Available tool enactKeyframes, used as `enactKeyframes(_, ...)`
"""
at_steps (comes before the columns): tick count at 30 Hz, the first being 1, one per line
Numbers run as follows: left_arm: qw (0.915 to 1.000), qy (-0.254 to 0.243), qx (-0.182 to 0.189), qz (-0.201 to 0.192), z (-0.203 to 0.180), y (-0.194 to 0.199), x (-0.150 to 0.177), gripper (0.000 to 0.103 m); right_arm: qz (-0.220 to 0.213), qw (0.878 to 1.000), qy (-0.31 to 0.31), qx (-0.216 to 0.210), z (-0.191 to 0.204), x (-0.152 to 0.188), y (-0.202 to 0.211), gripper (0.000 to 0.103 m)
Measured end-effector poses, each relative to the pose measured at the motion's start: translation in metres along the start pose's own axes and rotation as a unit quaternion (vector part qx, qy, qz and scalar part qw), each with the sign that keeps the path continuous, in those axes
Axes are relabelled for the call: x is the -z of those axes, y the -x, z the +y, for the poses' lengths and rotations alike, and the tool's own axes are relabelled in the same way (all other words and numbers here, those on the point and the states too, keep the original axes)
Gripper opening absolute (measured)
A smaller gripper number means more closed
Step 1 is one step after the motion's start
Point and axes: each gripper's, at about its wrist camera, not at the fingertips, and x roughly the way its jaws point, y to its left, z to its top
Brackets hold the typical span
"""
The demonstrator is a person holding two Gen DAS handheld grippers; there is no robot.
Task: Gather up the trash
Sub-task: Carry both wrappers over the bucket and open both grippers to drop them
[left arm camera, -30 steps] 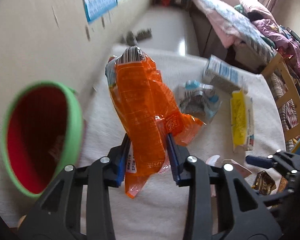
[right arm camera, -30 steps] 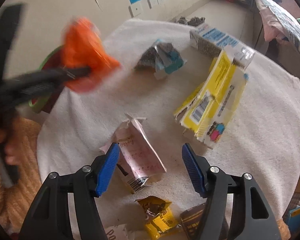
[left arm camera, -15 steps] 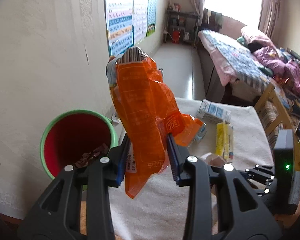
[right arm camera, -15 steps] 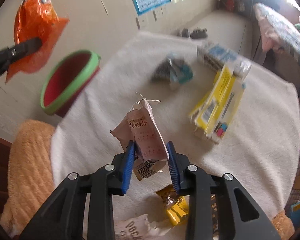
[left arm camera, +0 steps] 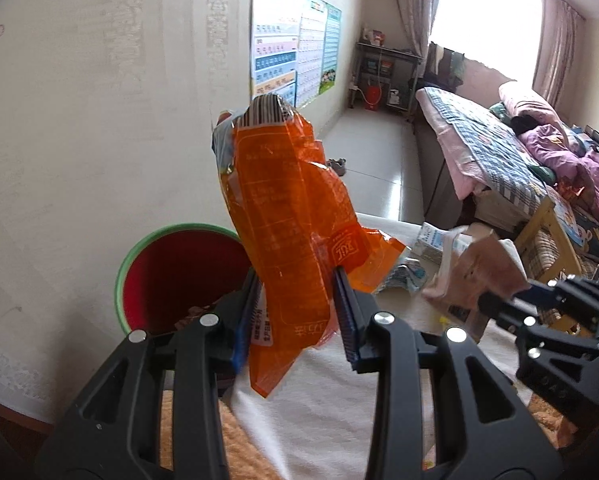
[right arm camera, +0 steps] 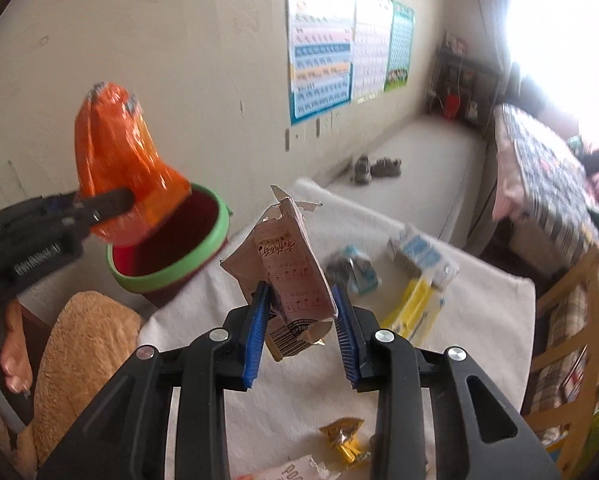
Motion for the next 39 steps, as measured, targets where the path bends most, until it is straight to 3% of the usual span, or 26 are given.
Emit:
enactKeyframes(17,0.9986,0.034,-0.041,-0.005,0.040,0.012,0.011,0.035,-0.023,0.997,0.073,-0.011,0.057,-0.020,0.005,0.032)
enactKeyframes(39,0.9936,0.073,-0.086,-0.007,0.096,0.018,0.024,0.035,0.001,0.993,0.110,-0.042,0.101,-0.031,-0.028,0.032)
